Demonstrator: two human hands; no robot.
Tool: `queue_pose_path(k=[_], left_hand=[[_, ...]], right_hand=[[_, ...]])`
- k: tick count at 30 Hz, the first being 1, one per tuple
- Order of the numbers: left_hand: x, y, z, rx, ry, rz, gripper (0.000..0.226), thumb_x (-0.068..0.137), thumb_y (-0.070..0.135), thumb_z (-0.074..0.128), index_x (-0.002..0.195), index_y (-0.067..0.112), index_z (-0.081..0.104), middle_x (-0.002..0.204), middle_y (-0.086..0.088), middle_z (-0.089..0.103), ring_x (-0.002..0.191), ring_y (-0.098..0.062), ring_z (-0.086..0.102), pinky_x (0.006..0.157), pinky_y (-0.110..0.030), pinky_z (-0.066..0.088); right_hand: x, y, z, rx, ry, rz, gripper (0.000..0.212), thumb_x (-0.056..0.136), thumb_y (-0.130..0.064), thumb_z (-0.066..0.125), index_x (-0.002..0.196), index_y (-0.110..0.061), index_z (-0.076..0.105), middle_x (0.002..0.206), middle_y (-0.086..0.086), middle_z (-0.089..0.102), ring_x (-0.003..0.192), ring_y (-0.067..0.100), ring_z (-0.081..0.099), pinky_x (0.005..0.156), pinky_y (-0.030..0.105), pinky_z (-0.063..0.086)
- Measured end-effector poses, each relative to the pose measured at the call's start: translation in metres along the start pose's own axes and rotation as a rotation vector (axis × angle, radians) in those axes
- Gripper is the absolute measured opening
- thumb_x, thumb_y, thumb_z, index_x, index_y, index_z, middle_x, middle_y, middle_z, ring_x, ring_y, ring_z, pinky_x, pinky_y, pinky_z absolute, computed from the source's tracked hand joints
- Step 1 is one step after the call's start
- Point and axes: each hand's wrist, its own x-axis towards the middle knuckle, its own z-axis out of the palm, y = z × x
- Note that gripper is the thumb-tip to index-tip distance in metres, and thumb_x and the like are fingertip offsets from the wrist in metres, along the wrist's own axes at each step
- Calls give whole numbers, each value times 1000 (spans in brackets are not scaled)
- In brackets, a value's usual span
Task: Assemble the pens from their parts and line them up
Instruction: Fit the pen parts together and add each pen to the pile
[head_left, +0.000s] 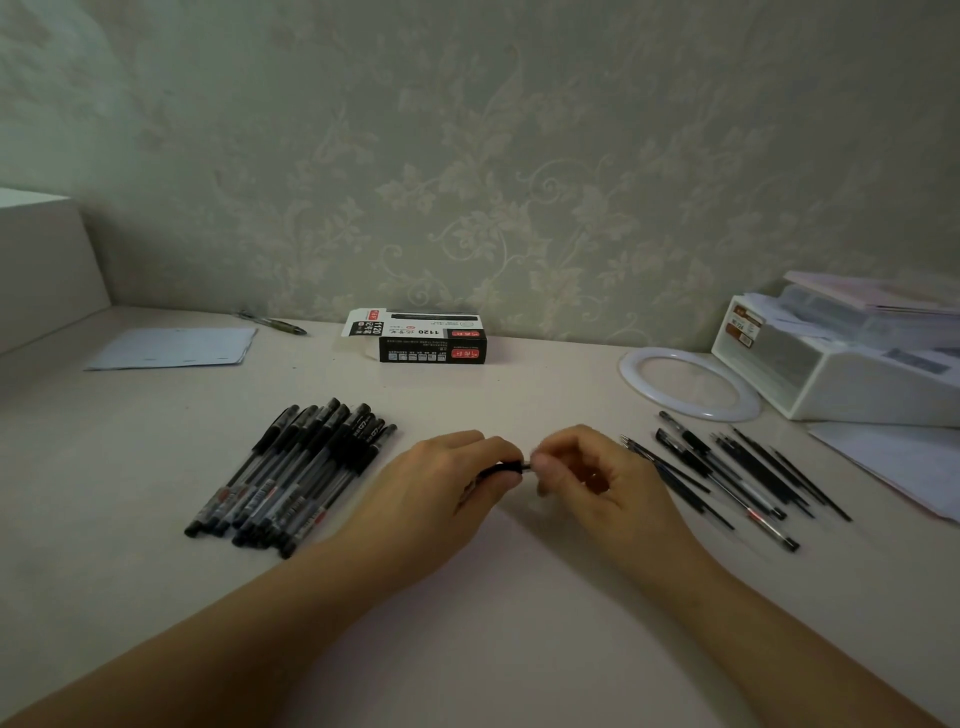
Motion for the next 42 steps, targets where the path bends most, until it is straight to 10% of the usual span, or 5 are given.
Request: queue_pose_path(k=[19, 27, 42], left_hand=[[2, 9, -6, -41, -11, 21, 23, 99, 29, 48, 114, 27, 65, 81, 11, 54, 78, -3, 45, 70, -13, 32], [1, 4, -1, -21, 9, 49, 21, 96, 26, 55, 112, 24, 68, 86, 4, 61, 83, -15, 52, 72, -35, 45], [2, 2, 0, 74, 139, 12, 17, 92, 26, 59, 106, 25, 69, 82, 10, 58, 72, -9, 49, 62, -22, 38]], right_hand=[[-1, 2, -1, 97, -120, -39, 22, 100, -27, 54, 83, -15, 61, 66, 3, 53, 60, 12, 46, 59, 24, 40], [-1, 1, 0, 14, -107, -69, 17, 101, -23, 53, 85, -22, 58, 66, -2, 54, 62, 17, 49, 59, 23, 41], [1, -1, 0, -82, 181, 39, 28, 90, -54, 50, 92, -29, 64, 78, -12, 63, 69, 8, 57, 61, 17, 44]])
